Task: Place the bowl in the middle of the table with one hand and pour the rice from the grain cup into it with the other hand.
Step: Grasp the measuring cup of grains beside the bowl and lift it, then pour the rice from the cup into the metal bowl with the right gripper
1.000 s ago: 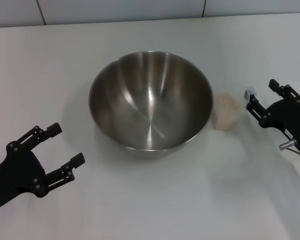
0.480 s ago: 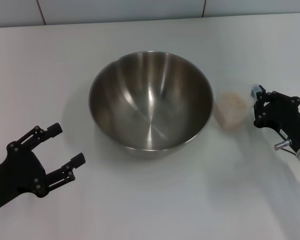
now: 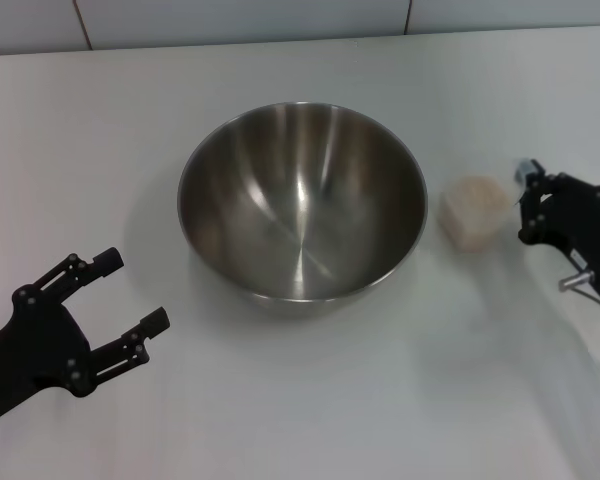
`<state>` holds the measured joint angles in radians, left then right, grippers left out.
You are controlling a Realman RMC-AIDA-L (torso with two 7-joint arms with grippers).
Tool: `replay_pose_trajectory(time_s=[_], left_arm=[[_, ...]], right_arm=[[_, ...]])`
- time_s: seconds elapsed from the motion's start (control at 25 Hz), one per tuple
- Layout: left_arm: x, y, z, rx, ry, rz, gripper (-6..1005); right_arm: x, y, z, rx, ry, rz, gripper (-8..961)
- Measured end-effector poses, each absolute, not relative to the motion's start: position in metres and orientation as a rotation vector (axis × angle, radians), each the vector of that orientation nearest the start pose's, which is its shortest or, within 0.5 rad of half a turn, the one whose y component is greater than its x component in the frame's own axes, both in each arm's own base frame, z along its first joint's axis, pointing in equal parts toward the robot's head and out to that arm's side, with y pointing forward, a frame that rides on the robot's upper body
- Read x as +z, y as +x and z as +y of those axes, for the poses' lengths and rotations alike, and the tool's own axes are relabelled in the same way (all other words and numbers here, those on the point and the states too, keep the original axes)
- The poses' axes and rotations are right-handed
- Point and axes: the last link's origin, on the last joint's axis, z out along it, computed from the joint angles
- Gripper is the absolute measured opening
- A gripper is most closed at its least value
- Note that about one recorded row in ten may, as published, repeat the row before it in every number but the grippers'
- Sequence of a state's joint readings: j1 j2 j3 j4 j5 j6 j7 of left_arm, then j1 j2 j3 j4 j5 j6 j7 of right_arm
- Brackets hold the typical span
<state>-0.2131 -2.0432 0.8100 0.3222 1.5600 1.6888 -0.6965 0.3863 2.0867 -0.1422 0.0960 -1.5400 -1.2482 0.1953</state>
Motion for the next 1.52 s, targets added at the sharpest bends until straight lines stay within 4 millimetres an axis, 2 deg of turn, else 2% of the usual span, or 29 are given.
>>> replay_pose_trajectory(time_s=[0.12, 0.16, 0.24, 0.36, 0.6, 1.2, 1.32, 1.52], left_arm=[[-0.013, -0.324, 0.218, -0.977, -2.399, -0.363, 844], [-0.013, -0.324, 0.218, -0.978, -2.401, -0.361, 844], [-0.013, -0.324, 0.218, -0.978, -2.402, -0.361, 844], [-0.014, -0.324, 0.218, -0.977, -2.407, -0.36, 844], [-0.013, -0.325, 0.217, -0.967, -2.416, -0.362, 844], [-0.013, -0.326, 0.215, -0.964, -2.417, -0.365, 844], [-0.013, -0.327, 0.214, -0.963, -2.415, -0.368, 844], [-0.014, -0.326, 0.214, -0.968, -2.414, -0.372, 844]], right_arm=[[-0.034, 0.341, 0.285, 0.703, -1.77, 0.543, 5], [-0.023, 0.339, 0.289, 0.76, -1.738, 0.527, 5], [-0.017, 0.338, 0.291, 0.784, -1.726, 0.517, 5], [0.001, 0.329, 0.298, 0.882, -1.694, 0.462, 5], [0.009, 0.319, 0.308, 0.924, -1.68, 0.407, 5], [0.009, 0.31, 0.319, 0.936, -1.701, 0.383, 6], [0.005, 0.302, 0.324, 0.955, -1.742, 0.371, 6], [-0.015, 0.273, 0.341, 0.988, -1.904, 0.328, 6]])
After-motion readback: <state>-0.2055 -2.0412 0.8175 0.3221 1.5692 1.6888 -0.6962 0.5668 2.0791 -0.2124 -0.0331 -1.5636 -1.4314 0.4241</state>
